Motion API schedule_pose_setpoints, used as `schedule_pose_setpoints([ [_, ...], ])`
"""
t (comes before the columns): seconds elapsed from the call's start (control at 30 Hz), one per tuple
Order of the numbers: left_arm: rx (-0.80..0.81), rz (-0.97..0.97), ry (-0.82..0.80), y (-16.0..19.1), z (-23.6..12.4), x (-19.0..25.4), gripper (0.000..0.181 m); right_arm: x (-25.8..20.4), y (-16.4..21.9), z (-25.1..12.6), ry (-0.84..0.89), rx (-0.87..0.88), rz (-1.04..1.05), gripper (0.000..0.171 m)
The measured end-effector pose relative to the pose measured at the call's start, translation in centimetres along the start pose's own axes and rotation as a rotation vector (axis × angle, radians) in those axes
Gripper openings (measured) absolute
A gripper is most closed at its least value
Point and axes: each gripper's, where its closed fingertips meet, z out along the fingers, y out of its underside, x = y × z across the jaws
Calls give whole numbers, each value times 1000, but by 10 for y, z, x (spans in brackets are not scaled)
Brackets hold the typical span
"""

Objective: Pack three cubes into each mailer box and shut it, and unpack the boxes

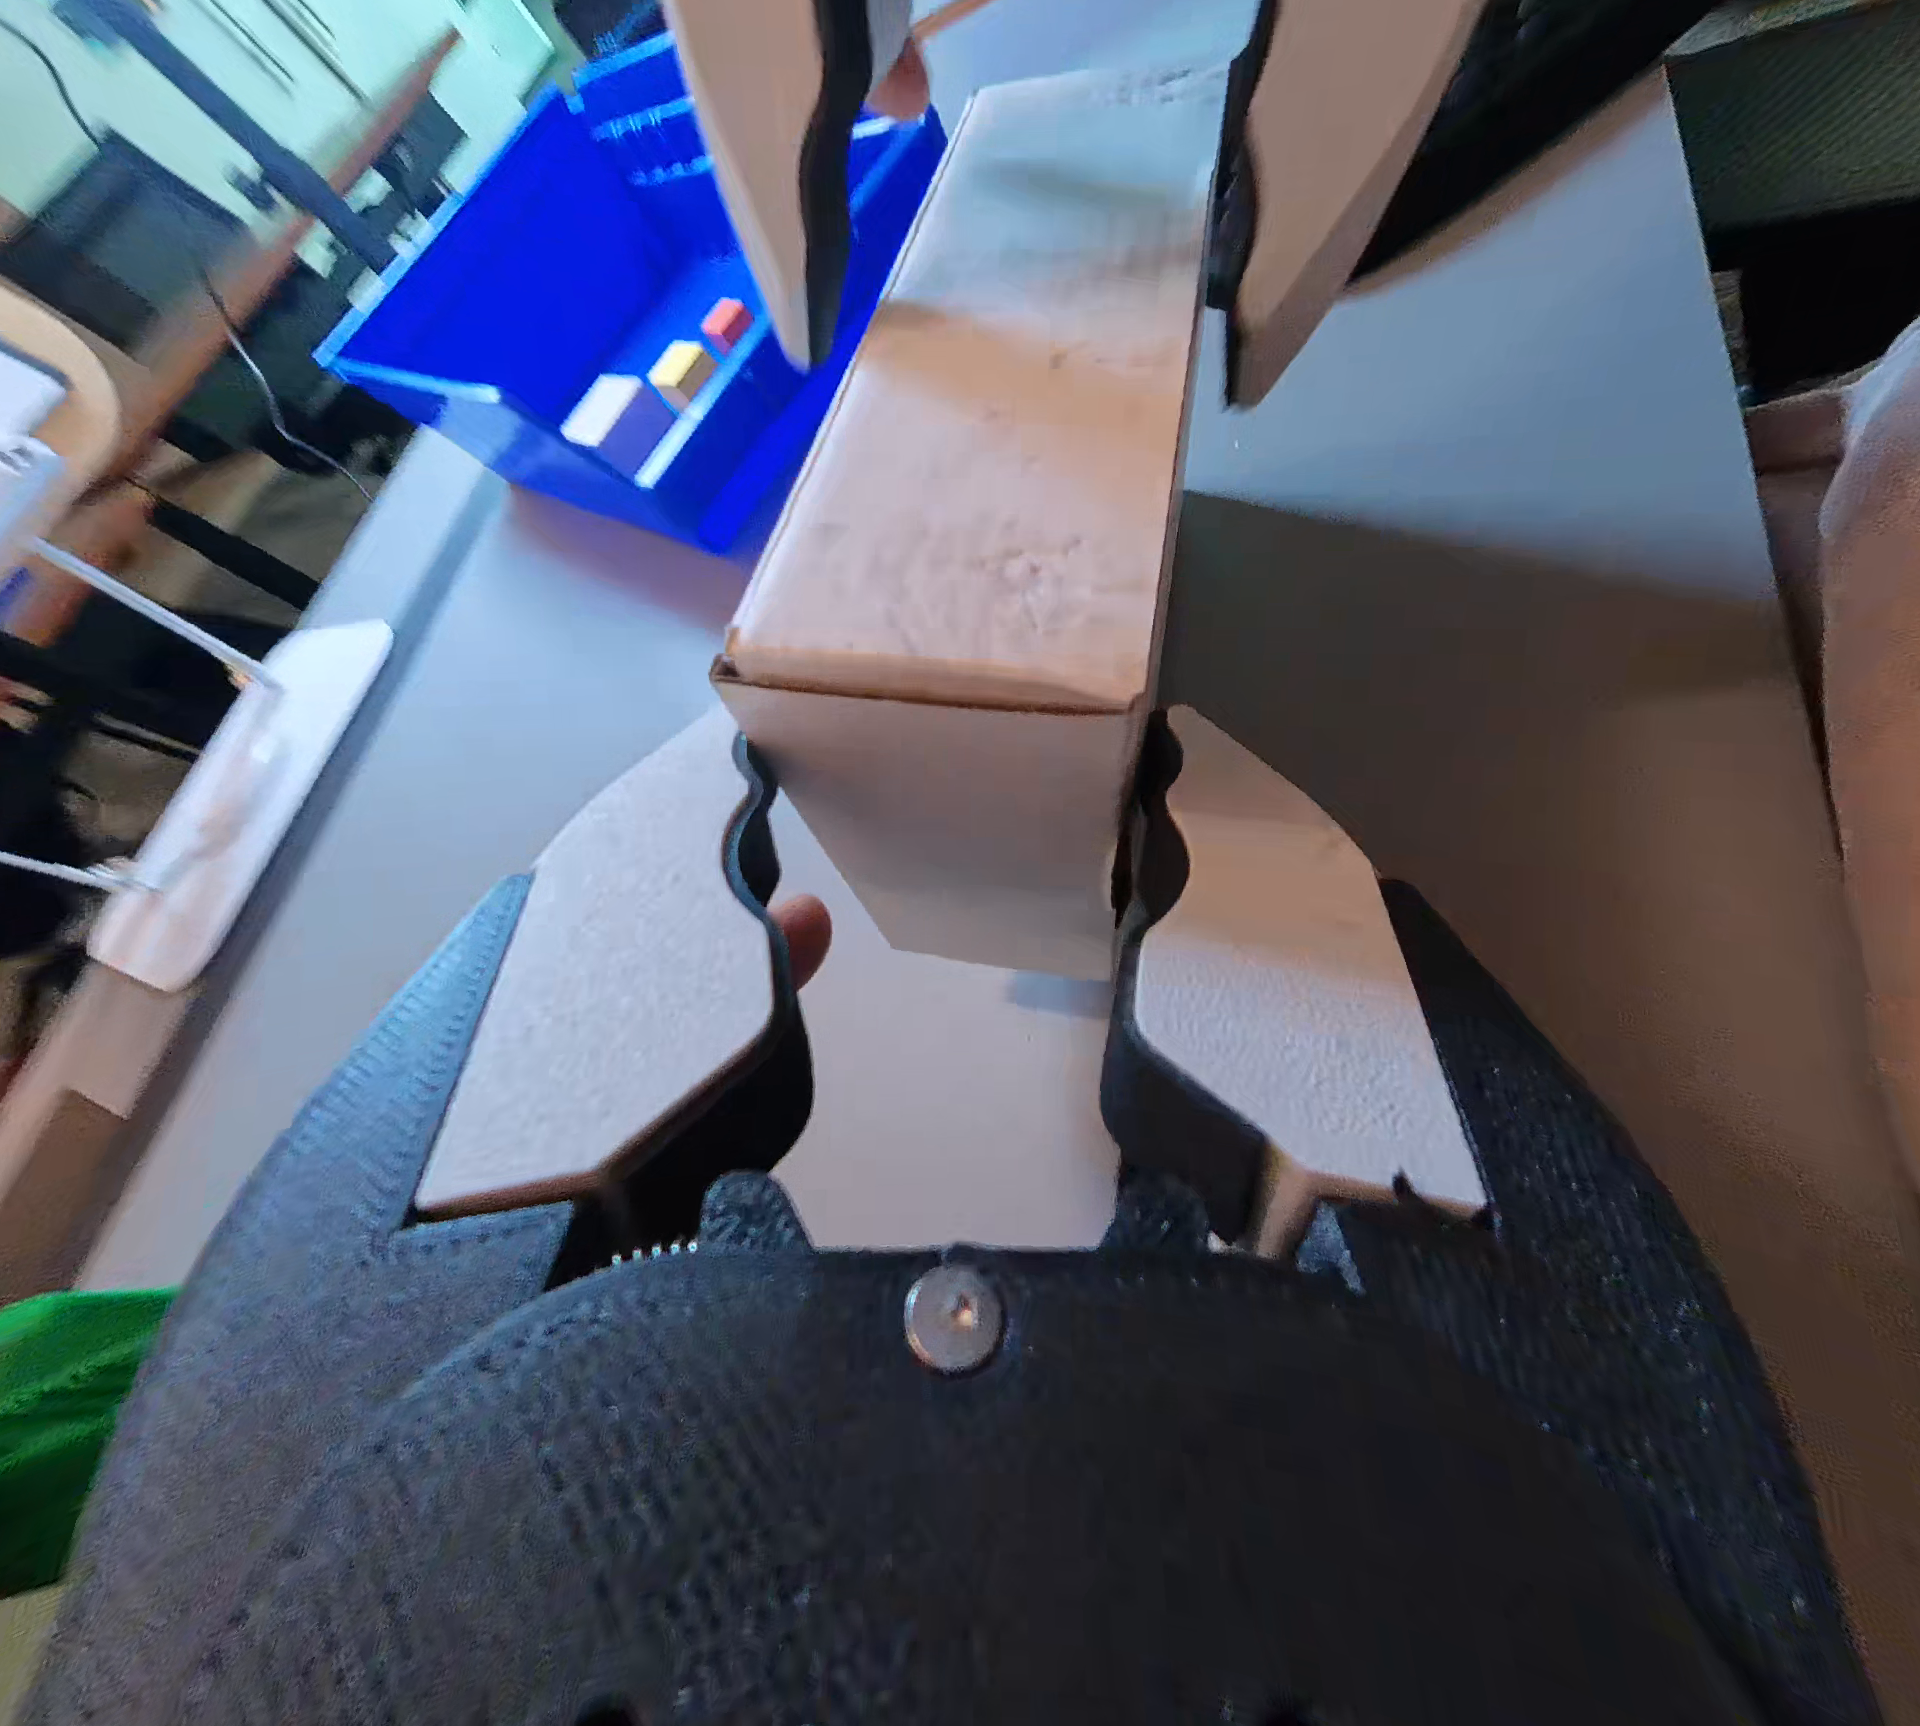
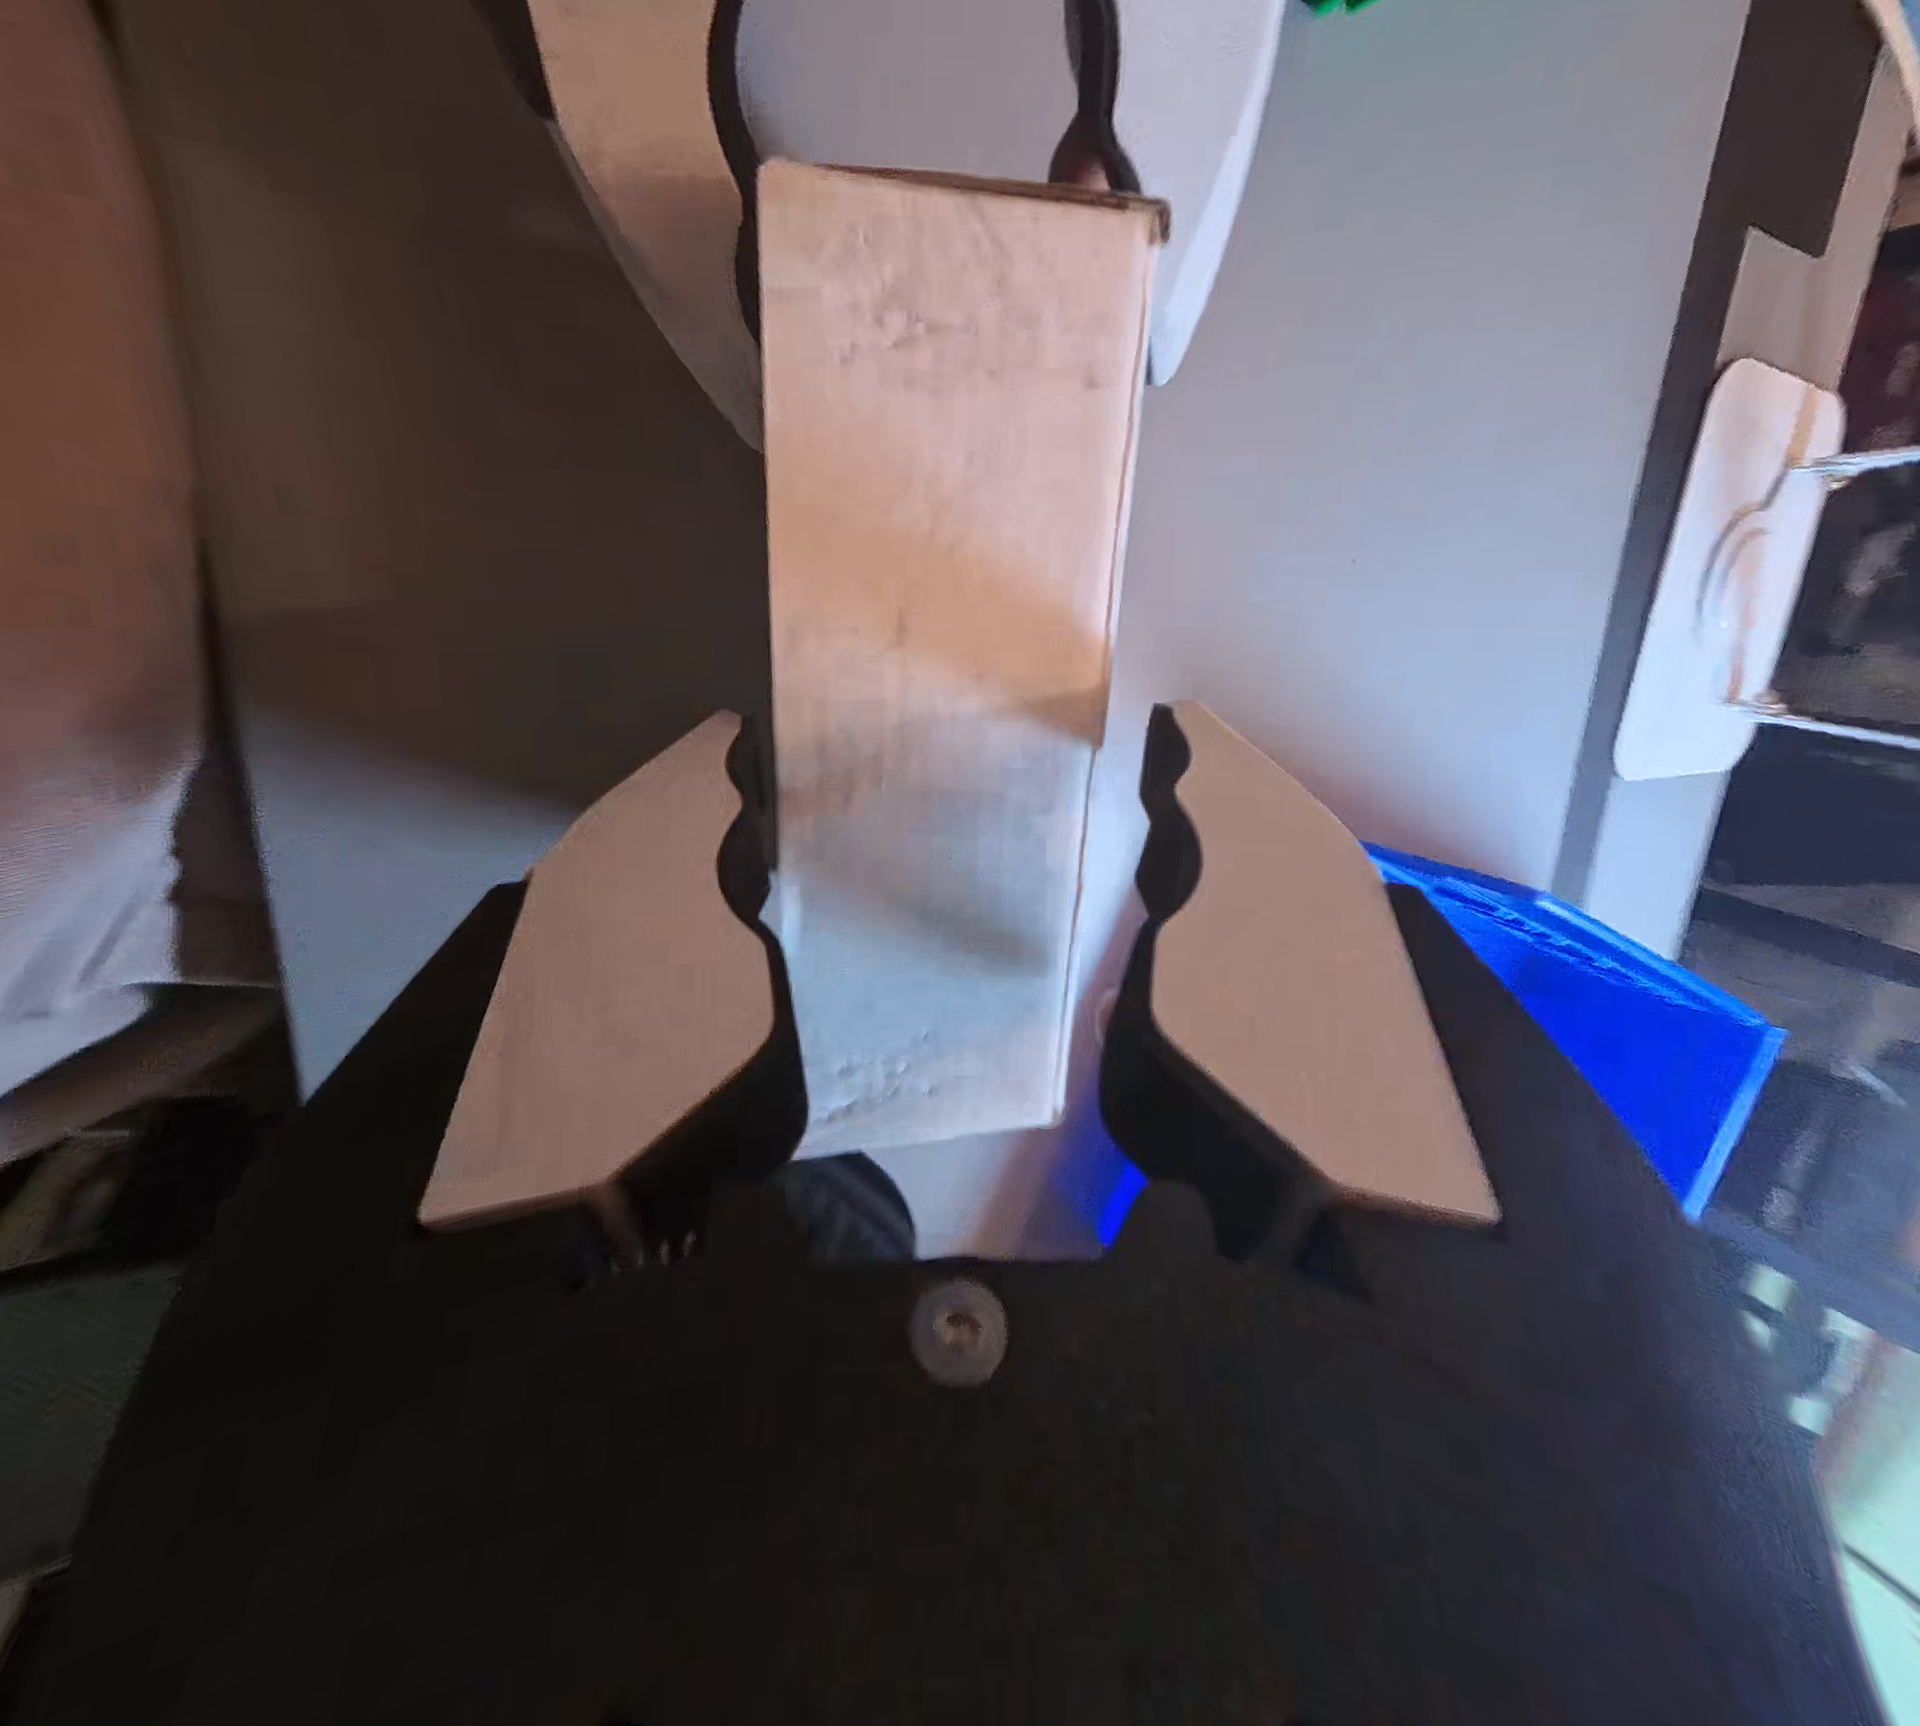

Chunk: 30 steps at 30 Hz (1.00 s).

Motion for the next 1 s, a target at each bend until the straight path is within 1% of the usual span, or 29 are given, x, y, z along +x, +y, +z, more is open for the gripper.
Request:
schedule_pose_setpoints([
  [0.03, 11, 41, -22, -3, 0, 0, 69, -2, 0, 4, 10, -19, -37, 64],
  [0.1, 18, 110, -79, -4, 0, -4, 68, 2, 1, 6, 86, -64, -111, 63],
  [0.13, 46, 107, -95, -7, -2, -6, 67, 7, 0, 4, 128, -71, -141, 62],
  [0.17, 64, 64, -108, -9, -5, -10, 66, 12, 0, 0, 161, -67, -155, 62],
  [0.23, 106, -44, -156, -10, -13, -28, 71, 33, 7, -15, 238, -88, -146, 62],
  [0.3, 143, -164, -181, -8, -23, -47, 71, 73, 24, -38, 366, -140, -119, 62],
  [0.4, 191, -312, -211, 1, -32, -67, 66, 146, 69, -72, 557, -251, -49, 62],
  [0.47, 186, -345, -224, 9, -31, -71, 65, 190, 105, -81, 639, -330, -26, 62],
  [0.5, 173, -346, -226, 14, -30, -71, 65, 208, 125, -79, 664, -371, -12, 62],
  [0.53, 164, -339, -234, 16, -29, -70, 65, 224, 146, -73, 673, -416, 6, 62],
  [0.6, 153, -320, -241, 19, -27, -68, 65, 247, 184, -49, 670, -475, 27, 62],
  [0.7, 130, -308, -239, 24, -24, -63, 64, 266, 234, 4, 646, -540, 23, 62],
  [0.77, 108, -295, -246, 29, -22, -63, 63, 269, 263, 40, 614, -582, 27, 63],
  [0.83, 83, -282, -262, 35, -21, -63, 61, 267, 283, 72, 562, -589, 69, 63],
  [0.9, 67, -272, -265, 38, -20, -63, 60, 268, 291, 87, 529, -567, 94, 64],
  [0.93, 68, -278, -263, 39, -20, -63, 60, 264, 292, 94, 465, -537, 135, 66],
  [0.97, 72, -292, -256, 39, -20, -63, 60, 260, 292, 97, 400, -522, 198, 76],
  [1.0, 78, -312, -248, 39, -20, -63, 60, 256, 293, 99, 333, -520, 242, 79],
])
